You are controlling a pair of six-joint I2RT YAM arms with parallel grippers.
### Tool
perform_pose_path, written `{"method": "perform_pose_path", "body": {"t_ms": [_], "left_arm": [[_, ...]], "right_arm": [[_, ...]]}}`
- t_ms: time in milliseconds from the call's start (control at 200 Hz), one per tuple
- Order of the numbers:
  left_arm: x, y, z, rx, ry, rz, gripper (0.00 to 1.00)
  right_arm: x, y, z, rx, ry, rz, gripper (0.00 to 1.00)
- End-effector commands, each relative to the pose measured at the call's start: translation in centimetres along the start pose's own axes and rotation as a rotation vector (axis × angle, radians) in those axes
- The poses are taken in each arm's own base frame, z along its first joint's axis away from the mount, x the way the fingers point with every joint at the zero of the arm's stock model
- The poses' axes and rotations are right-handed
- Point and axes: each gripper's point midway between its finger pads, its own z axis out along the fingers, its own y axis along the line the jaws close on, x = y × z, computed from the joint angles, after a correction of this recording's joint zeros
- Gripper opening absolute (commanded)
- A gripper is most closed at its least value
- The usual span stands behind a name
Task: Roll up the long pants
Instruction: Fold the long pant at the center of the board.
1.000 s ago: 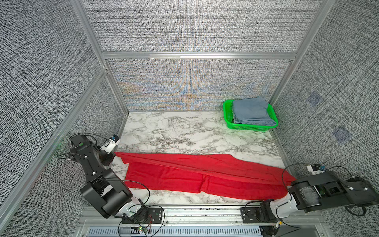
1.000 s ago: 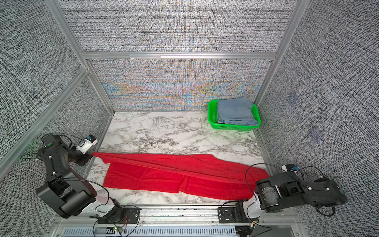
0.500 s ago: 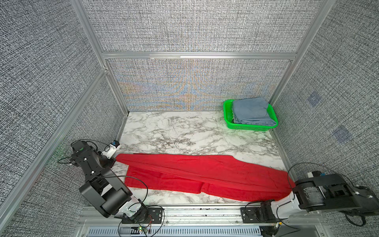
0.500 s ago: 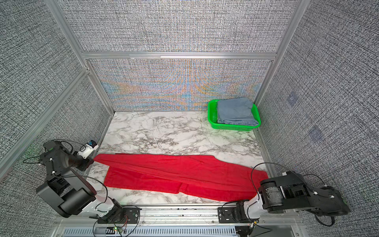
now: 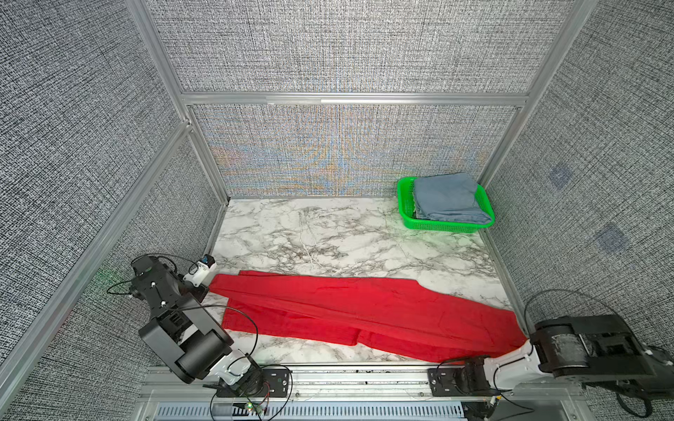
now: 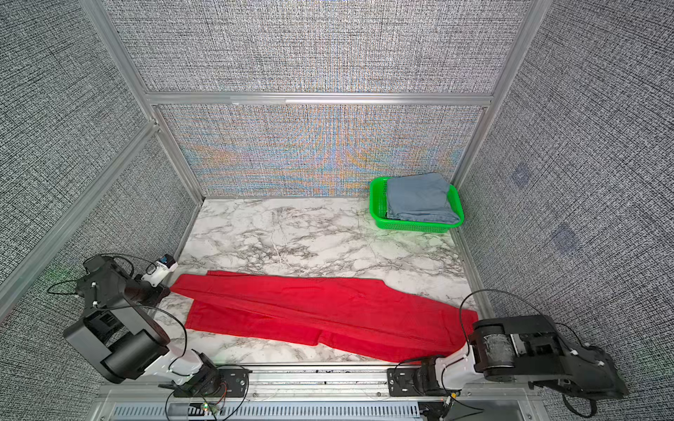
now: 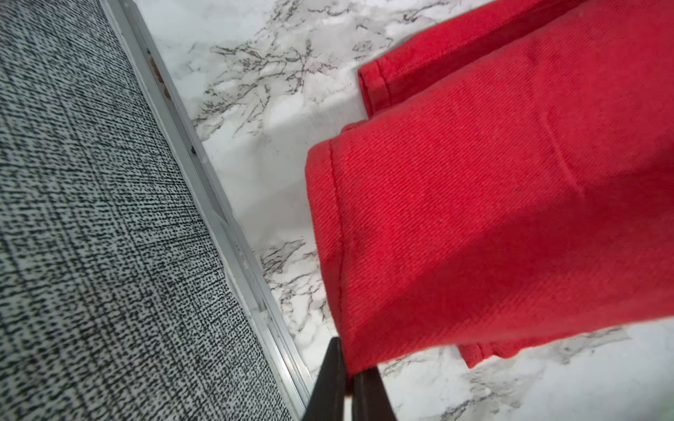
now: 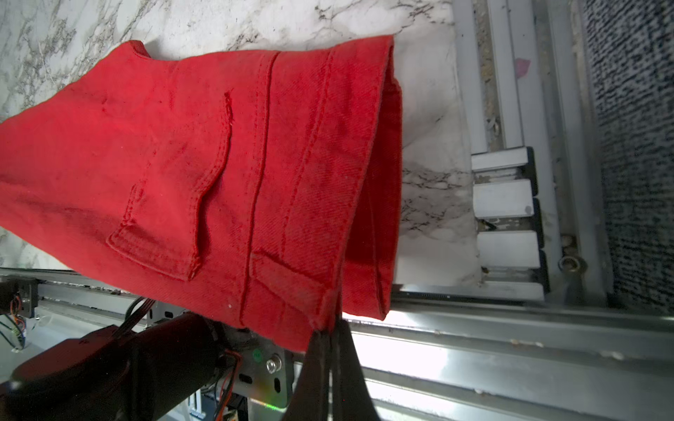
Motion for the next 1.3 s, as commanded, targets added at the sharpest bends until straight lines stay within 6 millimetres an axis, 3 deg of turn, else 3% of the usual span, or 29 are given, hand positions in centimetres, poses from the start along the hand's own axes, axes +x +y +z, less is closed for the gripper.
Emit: {"method": "perform_pose_path", "body": {"t_ms": [0, 155, 310, 370, 460, 630, 776, 836, 886, 1111, 1296], "left_arm": [[-0.2, 1.6, -0.6, -0.074, -0.009, 0.019, 0.02], [0.1, 0.9, -0.8, -0.057, -0.009, 0.023, 0.02], [1.4, 0.0, 0.5, -0.042, 0.028, 0.02, 0.03], [1.9, -0.1, 0.9, -0.043, 0.041, 0.012, 0.03], [2.0, 0.0, 0.8, -0.044, 0.032, -0.002, 0.23], [0.8, 0.3, -0.4, -0.046, -0.02, -0.028, 0.49], [-0.4, 0.6, -1.6, -0.056, -0.062, -0.042, 0.69], [-1.0, 0.8, -2.1, -0.054, -0.088, -0.052, 0.84], [-1.7, 0.9, -2.5, -0.049, -0.118, -0.069, 0.87], [-4.6, 0.9, -3.4, 0.026, -0.257, -0.138, 0.88], [-4.9, 0.9, -2.3, 0.07, -0.27, -0.151, 0.88]], "right_arm": [[0.3, -4.4, -1.0, 0.159, -0.002, -0.056, 0.0], [0.8, -4.6, -1.0, 0.149, 0.004, -0.051, 0.0], [1.9, -4.8, -0.2, 0.137, 0.024, -0.036, 0.0], [2.1, -4.9, -0.1, 0.139, 0.026, -0.031, 0.16], [2.1, -4.9, -0.2, 0.142, 0.025, -0.036, 0.38], [1.4, -4.3, -0.5, 0.15, 0.003, -0.07, 0.56], [0.9, -3.9, -0.5, 0.158, 0.003, -0.095, 0.58], [0.6, -3.7, -0.4, 0.159, -0.001, -0.106, 0.58], [0.2, -3.3, -0.2, 0.152, -0.005, -0.119, 0.58], [-2.0, -0.7, 1.5, 0.135, 0.025, -0.224, 0.58], [-3.9, 0.2, 2.4, 0.146, 0.009, -0.261, 0.58]]}}
